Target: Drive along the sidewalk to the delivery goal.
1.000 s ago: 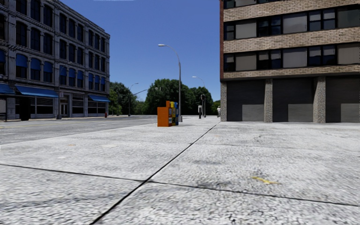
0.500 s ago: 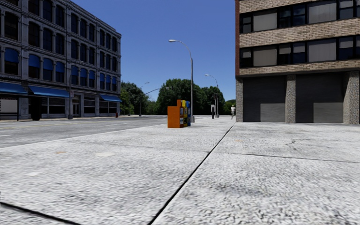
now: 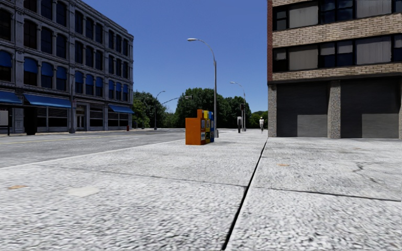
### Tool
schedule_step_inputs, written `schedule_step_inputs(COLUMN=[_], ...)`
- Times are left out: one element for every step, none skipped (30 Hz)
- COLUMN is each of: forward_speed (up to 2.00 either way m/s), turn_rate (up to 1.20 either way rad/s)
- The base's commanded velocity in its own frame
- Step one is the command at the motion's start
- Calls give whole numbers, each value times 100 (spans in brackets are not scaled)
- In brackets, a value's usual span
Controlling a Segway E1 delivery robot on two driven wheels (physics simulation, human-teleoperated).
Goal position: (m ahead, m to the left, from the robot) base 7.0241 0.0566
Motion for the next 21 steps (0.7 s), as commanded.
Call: schedule_step_inputs(forward_speed=[198,198,198,198,198,198,198,198,198,198,198,198,198,198,198,198,198,198,198,198,198], turn_rate=[0,0,0,0,0,0,0,0,0,0,0,0,0,0,0,0,0,0,0,0,0])
